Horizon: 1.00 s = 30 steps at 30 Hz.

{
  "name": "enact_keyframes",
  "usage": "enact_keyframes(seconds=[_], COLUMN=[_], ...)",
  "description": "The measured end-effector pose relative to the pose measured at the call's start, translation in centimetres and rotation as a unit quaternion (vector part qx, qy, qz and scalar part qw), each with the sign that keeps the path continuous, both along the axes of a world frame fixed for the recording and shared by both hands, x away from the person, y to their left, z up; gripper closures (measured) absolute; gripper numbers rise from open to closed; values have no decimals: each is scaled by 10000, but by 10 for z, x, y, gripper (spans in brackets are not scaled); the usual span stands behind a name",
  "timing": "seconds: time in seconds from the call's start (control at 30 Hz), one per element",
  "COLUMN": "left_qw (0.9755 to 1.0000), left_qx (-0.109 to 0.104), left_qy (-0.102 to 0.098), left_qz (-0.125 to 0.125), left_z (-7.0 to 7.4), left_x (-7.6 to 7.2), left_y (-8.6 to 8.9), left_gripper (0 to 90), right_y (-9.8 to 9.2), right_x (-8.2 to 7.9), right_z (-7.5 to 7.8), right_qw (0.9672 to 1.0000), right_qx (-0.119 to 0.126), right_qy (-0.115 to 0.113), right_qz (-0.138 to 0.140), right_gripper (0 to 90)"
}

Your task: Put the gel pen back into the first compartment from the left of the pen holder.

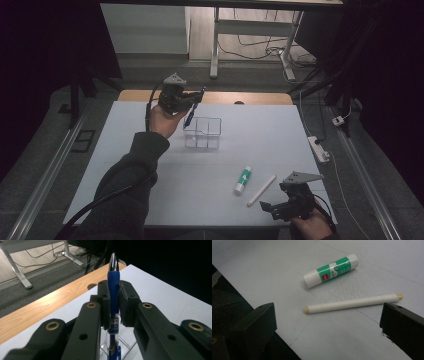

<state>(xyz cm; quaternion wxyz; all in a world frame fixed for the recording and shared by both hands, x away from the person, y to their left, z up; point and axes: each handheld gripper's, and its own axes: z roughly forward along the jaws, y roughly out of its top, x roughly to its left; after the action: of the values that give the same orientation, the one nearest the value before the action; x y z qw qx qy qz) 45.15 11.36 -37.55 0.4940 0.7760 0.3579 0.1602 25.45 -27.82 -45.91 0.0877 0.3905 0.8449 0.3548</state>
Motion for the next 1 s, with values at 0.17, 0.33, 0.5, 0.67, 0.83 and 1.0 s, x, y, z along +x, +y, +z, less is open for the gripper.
enact_keyframes(seconds=[0.17,0.33,0.5,0.67,0.83,1.0], left_qw=[10000,9999,9999,10000,9999,9997], left_qx=[-66,-105,-76,17,126,158], left_qy=[-6,-27,-92,-51,29,147], left_qz=[46,73,81,40,54,83], left_z=[-10,-21,-30,-40,-52,-62], left_x=[6,10,12,14,13,12], left_y=[0,2,4,1,-1,2], left_gripper=[798,798,798,797,797,797], right_y=[0,0,1,0,0,0], right_x=[0,0,0,0,0,0], right_z=[0,0,0,0,0,0], right_qw=[10000,10000,10000,10000,10000,10000], right_qx=[-1,0,-13,-18,-7,-21], right_qy=[7,17,23,18,18,15], right_qz=[12,20,35,52,50,59], right_gripper=[7,7,8,35,35,35])
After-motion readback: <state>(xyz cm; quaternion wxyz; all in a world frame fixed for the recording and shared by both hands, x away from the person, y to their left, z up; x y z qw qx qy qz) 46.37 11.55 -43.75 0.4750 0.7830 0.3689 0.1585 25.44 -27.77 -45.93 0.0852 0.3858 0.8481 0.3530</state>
